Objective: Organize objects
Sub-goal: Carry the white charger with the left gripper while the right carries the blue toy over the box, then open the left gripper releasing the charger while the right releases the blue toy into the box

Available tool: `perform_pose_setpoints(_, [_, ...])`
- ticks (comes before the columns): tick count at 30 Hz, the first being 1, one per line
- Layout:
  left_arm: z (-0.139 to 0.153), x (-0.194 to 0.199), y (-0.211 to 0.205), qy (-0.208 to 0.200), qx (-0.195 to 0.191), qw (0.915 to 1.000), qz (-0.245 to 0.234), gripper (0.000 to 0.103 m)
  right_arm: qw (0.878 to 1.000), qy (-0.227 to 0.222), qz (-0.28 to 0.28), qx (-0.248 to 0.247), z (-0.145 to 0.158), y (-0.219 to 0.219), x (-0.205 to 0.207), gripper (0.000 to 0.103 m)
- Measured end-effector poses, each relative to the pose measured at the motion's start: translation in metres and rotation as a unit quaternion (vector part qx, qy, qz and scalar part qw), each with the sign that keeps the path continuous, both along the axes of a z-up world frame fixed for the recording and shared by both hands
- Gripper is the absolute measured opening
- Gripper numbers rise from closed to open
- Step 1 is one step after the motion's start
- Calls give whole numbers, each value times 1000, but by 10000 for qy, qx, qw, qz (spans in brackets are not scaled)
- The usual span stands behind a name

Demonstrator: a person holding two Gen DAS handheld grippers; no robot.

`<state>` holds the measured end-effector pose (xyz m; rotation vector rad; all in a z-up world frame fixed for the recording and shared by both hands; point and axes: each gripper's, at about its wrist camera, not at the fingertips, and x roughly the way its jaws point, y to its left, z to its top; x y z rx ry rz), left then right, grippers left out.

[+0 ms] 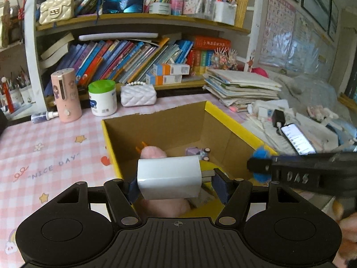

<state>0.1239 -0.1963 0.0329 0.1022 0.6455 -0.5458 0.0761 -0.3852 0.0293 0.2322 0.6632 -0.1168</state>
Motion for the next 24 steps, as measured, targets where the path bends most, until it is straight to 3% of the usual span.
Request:
perform_pose_setpoints(9, [-28, 29, -19, 196, 320, 9990, 257, 65, 9984, -207, 439, -294, 8, -7, 41, 24])
perform_pose_setpoints(16, [-44, 34, -35, 91, 729, 9972, 107, 66, 9931, 169, 960, -651, -18, -8, 88, 24])
perform_pose_setpoints(24, [-49, 34, -36, -135, 573, 9983, -13, 68, 9796, 947, 1518, -910, -57, -6, 126, 24])
